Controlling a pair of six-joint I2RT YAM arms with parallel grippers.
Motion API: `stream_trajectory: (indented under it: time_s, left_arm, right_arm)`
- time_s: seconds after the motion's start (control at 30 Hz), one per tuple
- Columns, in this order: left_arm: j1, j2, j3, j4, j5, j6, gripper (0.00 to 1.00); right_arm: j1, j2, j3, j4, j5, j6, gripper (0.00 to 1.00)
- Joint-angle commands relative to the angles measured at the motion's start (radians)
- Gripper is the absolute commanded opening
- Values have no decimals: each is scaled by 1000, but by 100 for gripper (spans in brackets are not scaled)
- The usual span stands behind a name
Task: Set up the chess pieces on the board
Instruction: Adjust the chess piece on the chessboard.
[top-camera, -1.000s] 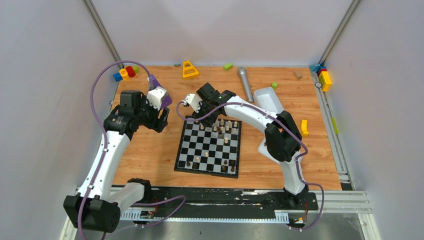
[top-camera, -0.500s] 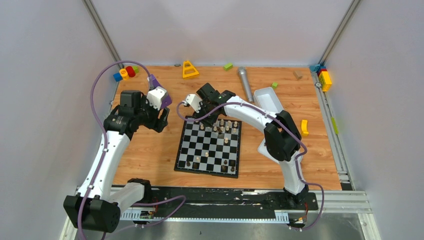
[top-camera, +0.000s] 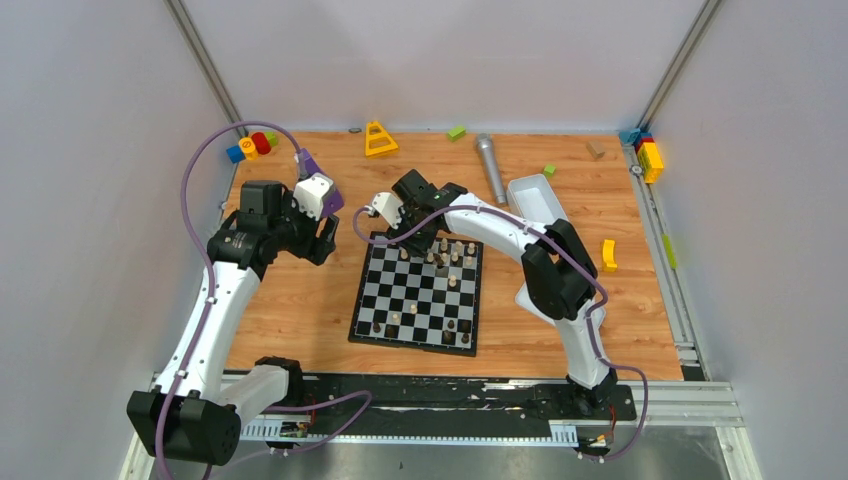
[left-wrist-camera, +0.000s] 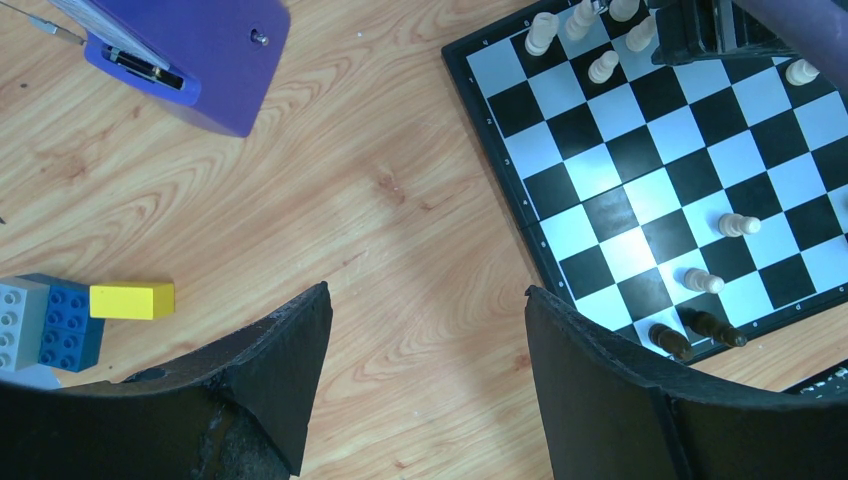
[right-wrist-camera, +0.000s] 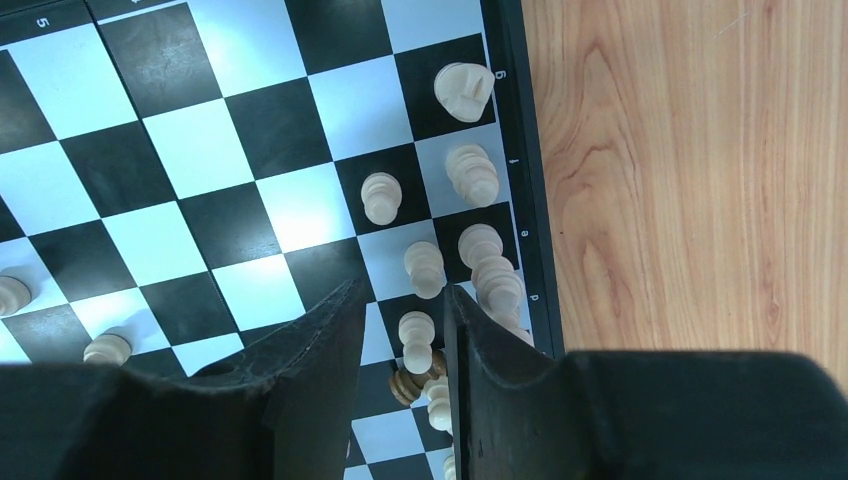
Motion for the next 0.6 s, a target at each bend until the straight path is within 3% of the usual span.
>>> stream_trajectory:
  time_s: [0.0,0.57]
  left_arm:
    - [7,-11,-3,18,21,9,79]
    - [6,-14,-8,17,27,12,79]
  right_arm:
    - [-4,17,16,21,15,-10,35]
    - [-4,47,36,22,24,-22,35]
